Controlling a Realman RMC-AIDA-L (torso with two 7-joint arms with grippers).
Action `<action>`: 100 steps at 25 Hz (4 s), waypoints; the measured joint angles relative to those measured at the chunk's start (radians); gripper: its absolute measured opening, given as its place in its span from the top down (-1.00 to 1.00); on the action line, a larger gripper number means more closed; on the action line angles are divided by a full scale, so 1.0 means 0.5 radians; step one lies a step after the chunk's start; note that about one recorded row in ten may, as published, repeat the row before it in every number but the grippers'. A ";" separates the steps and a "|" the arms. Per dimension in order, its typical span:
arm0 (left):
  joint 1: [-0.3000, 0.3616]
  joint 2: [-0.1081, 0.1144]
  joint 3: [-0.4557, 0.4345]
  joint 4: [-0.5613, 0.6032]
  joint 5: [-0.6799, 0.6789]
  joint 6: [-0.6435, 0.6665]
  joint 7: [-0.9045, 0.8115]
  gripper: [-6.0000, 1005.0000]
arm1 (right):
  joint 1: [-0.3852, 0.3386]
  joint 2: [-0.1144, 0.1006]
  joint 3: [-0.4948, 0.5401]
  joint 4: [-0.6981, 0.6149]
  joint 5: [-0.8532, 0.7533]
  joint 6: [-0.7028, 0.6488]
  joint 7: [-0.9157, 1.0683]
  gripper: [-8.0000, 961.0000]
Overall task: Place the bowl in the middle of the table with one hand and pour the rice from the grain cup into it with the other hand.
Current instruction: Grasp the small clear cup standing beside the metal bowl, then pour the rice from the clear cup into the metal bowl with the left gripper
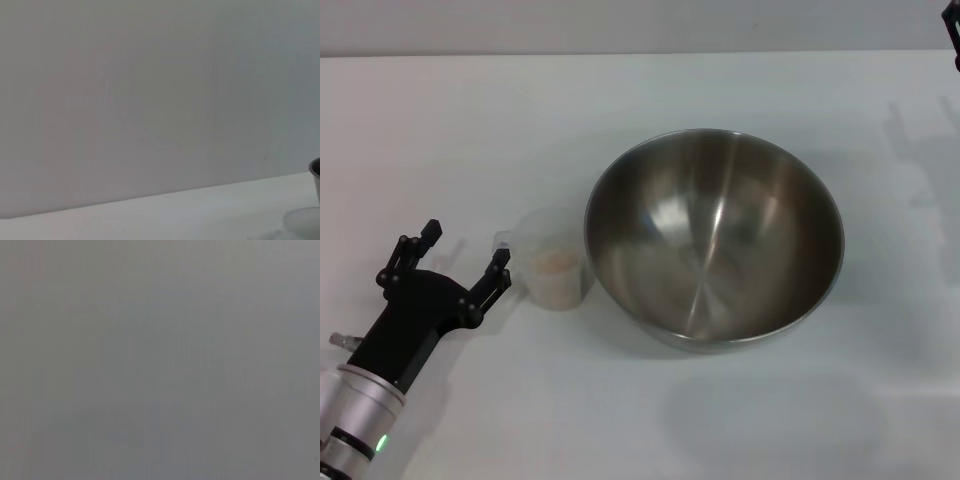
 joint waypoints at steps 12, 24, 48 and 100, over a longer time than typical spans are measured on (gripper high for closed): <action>-0.051 0.000 -0.056 -0.007 -0.001 -0.086 0.001 -0.69 | 0.005 0.003 0.000 0.000 0.001 0.013 0.012 -0.46; -0.048 0.000 -0.071 -0.028 0.007 -0.071 0.001 -0.18 | 0.017 0.003 0.000 0.000 0.001 0.014 0.015 -0.46; -0.283 0.001 -0.243 -0.038 0.012 0.212 0.584 0.93 | 0.018 0.003 0.025 0.003 0.001 0.010 0.018 -0.45; -0.358 -0.003 -0.669 -0.328 0.980 0.222 2.973 0.93 | 0.072 -0.010 0.052 0.019 0.001 -0.005 0.000 -0.45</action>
